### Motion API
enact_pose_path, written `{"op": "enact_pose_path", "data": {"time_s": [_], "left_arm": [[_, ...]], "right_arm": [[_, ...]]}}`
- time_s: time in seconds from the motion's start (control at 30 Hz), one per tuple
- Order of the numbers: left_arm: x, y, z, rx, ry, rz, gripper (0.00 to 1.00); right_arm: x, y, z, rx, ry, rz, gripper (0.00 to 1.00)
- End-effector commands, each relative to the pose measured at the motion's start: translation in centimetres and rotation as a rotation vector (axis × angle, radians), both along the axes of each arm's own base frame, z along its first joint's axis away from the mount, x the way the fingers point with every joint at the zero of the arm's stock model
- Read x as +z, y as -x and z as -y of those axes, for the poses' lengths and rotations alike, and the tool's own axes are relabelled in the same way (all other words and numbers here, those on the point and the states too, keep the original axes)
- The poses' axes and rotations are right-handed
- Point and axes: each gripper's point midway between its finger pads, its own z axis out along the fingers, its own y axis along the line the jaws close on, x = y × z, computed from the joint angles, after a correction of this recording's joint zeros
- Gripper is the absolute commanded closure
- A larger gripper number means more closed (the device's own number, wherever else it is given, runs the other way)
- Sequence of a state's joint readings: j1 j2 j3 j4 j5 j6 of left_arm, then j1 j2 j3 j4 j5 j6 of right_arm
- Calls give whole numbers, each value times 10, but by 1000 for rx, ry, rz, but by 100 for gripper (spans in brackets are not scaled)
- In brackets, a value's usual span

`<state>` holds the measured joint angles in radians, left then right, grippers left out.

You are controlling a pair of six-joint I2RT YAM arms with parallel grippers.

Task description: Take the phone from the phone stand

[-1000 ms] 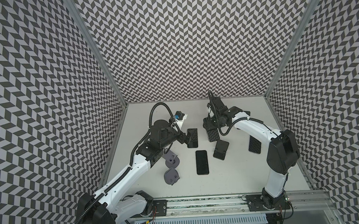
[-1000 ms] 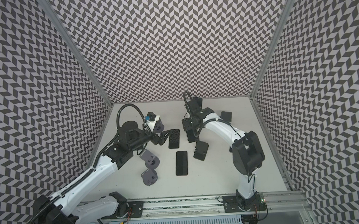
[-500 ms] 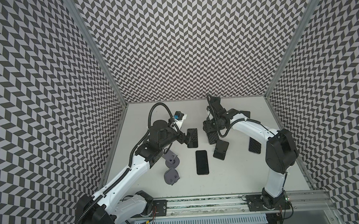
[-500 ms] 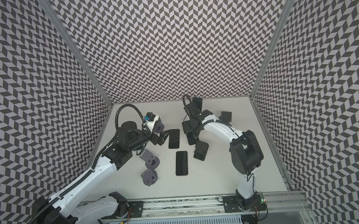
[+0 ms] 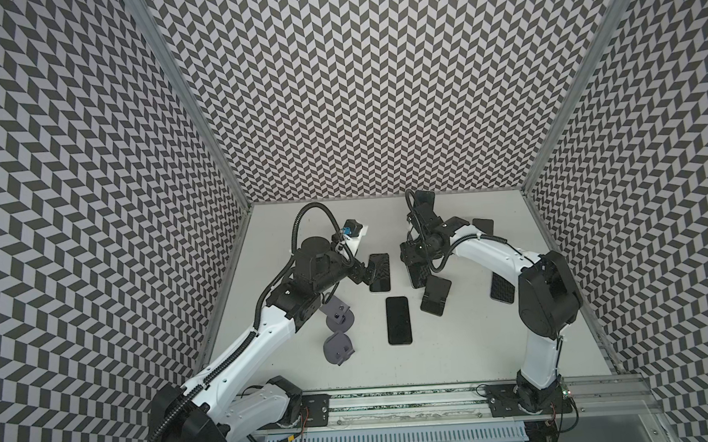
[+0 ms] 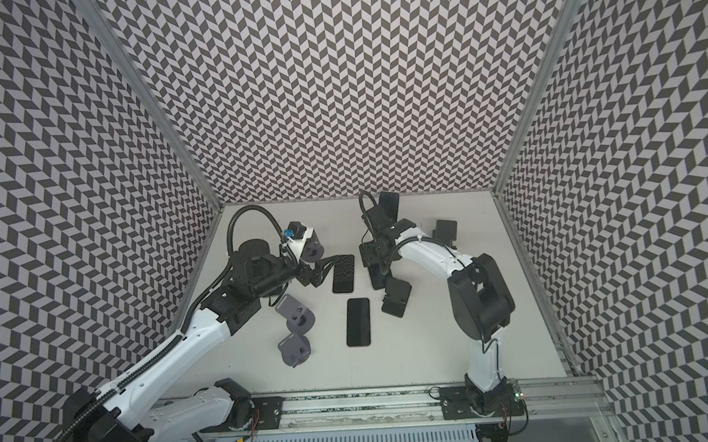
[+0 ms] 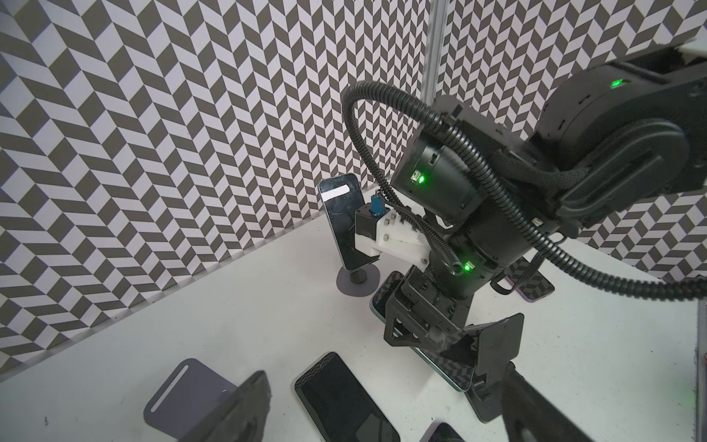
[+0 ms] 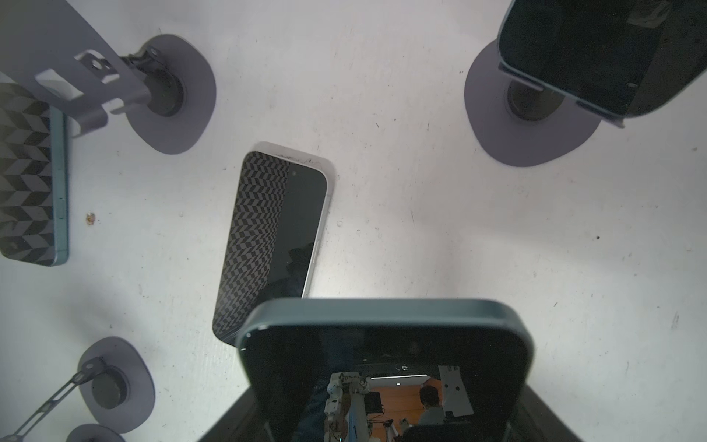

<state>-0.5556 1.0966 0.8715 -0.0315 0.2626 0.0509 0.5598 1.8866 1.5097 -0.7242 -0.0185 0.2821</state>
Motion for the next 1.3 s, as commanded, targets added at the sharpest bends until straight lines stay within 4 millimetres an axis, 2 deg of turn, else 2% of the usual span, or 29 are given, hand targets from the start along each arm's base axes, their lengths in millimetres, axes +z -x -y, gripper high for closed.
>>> {"op": "enact_pose_path", "data": {"time_s": [0.0, 0.57, 1.03, 1.27], "left_arm": [[-4, 2, -4, 6, -13, -1, 6], [-7, -1, -4, 7, -17, -7, 6], [-4, -3, -2, 4, -14, 5, 6], [-5, -1, -4, 7, -13, 1, 6]], "right_arm": [[0, -6, -6, -13, -18, 23, 39], [-22, 1, -2, -21, 9, -30, 39], [-31, 3, 0, -21, 21, -49, 38], [-27, -1, -4, -18, 11, -43, 38]]}}
